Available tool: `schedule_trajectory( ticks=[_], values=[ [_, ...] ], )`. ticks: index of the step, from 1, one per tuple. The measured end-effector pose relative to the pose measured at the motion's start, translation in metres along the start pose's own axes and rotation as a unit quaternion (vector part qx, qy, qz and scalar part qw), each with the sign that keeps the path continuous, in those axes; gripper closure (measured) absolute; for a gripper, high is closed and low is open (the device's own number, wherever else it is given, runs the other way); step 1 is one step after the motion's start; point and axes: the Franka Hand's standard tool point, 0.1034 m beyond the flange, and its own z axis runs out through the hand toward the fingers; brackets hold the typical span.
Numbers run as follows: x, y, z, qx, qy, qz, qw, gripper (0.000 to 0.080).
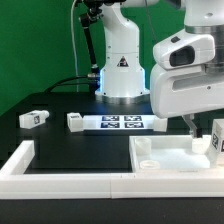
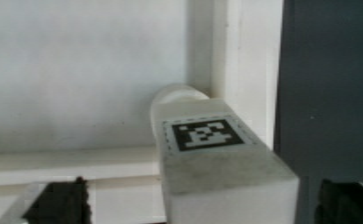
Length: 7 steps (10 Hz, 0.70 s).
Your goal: Assemble square table
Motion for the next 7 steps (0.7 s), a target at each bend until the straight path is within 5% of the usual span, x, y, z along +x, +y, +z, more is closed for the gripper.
schedule_trajectory(
  ticks=[1, 3, 7],
  values=[
    [0.0, -0.0003, 0.0001, 0.001, 0.0, 0.016, 1.0, 0.0277],
    [0.0, 0.0006, 0.0002, 0.0, 0.0, 0.091, 0.996, 0.0508],
    [0.0005, 0.0013, 0.0007, 0.002, 0.003, 0.205, 0.979, 0.0508]
  ],
)
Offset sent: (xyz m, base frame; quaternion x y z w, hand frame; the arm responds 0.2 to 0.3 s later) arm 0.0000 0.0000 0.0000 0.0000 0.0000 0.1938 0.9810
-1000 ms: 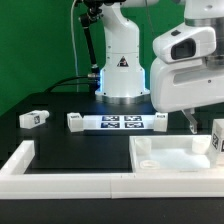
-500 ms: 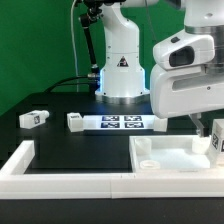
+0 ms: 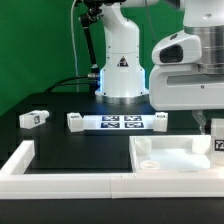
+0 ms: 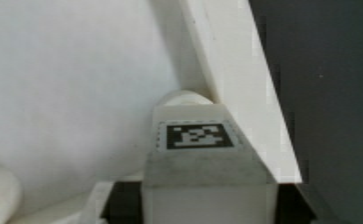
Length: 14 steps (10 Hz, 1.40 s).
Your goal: Assemble square table
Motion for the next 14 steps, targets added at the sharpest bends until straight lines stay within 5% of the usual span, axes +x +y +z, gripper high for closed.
schedule_trajectory(
  ticks=[2, 3, 5, 7, 9, 11, 14],
  values=[
    [-0.004, 0.0, 0.001, 0.023, 0.025, 0.174, 0.984, 0.0508],
    [-0.008, -0.003, 0.002, 0.024, 0.023, 0.247, 0.968, 0.0508],
    [-0.009, -0.006, 0.004, 0.062, 0.015, 0.416, 0.907, 0.0508],
    [-0.008, -0.006, 0.003, 0.075, 0.001, 0.494, 0.866, 0.0508],
    [-0.008, -0.006, 0.004, 0.074, 0.003, 0.468, 0.881, 0.0508],
    [-0.01, -0.002, 0.001, 0.038, 0.007, 0.274, 0.961, 0.0207],
    [-0.01, -0.001, 0.001, 0.033, 0.012, 0.132, 0.991, 0.0153]
  ],
)
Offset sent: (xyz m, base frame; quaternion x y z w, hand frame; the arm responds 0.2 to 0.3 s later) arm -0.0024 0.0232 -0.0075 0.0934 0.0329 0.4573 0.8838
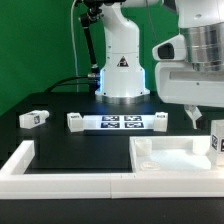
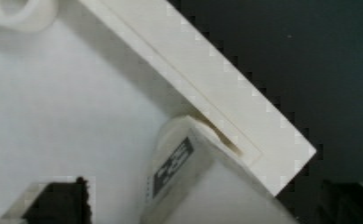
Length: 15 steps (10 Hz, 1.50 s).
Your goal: Assemble square table
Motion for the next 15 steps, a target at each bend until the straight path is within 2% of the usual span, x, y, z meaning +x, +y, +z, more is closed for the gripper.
schedule_trajectory(
  ticks=[1, 3, 4, 5, 7, 8, 9, 10, 11, 13, 15],
  values=[
    [0.0, 0.0, 0.0, -0.004, 0.004, -0.036, 0.999, 0.0153],
    [0.004, -0.007, -0.001, -0.03, 0.04, -0.241, 0.969, 0.015],
    [0.012, -0.006, 0.0, -0.027, 0.052, -0.33, 0.942, 0.015],
    [0.016, -0.001, 0.001, -0.027, 0.053, -0.345, 0.937, 0.015],
    [0.014, -0.003, 0.001, -0.026, 0.053, -0.332, 0.942, 0.0177],
    [0.015, -0.002, 0.001, -0.025, 0.053, -0.326, 0.943, 0.0355],
    [0.014, -0.003, 0.001, -0.023, 0.054, -0.288, 0.956, 0.0355],
    [0.014, -0.003, 0.002, -0.021, 0.054, -0.25, 0.966, 0.0513],
    [0.015, -0.002, 0.002, -0.02, 0.055, -0.225, 0.972, 0.0511],
    [0.016, -0.001, 0.002, -0.003, 0.078, -0.113, 0.991, 0.0511],
    [0.015, 0.002, 0.003, 0.006, 0.076, 0.039, 0.996, 0.0511]
  ],
)
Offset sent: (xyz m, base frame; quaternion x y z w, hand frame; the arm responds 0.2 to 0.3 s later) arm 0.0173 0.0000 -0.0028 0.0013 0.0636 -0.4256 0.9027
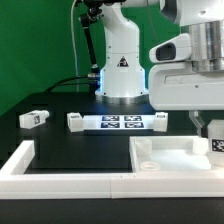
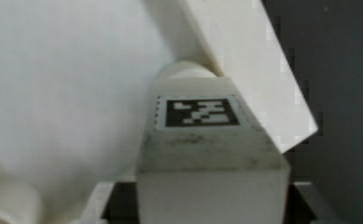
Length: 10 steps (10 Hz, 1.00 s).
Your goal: Assemble square table
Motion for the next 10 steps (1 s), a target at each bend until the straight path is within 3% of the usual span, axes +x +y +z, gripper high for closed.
schedule_trajectory(
  ticks=[2, 4, 6, 7, 8, 10],
  values=[
    [-0.003, 0.001, 0.001, 0.002, -0.005, 0.194, 0.981, 0.0509],
    [-0.009, 0.0, 0.002, 0.008, -0.011, 0.329, 0.944, 0.0507],
    [-0.015, -0.003, 0.002, 0.008, -0.007, 0.376, 0.927, 0.0506],
    [-0.015, -0.003, 0.002, 0.009, -0.007, 0.365, 0.931, 0.0422],
    [-0.017, -0.002, 0.002, 0.004, -0.009, 0.332, 0.943, 0.0422],
    [-0.023, 0.003, 0.001, -0.041, -0.006, 0.142, 0.989, 0.0179]
  ],
)
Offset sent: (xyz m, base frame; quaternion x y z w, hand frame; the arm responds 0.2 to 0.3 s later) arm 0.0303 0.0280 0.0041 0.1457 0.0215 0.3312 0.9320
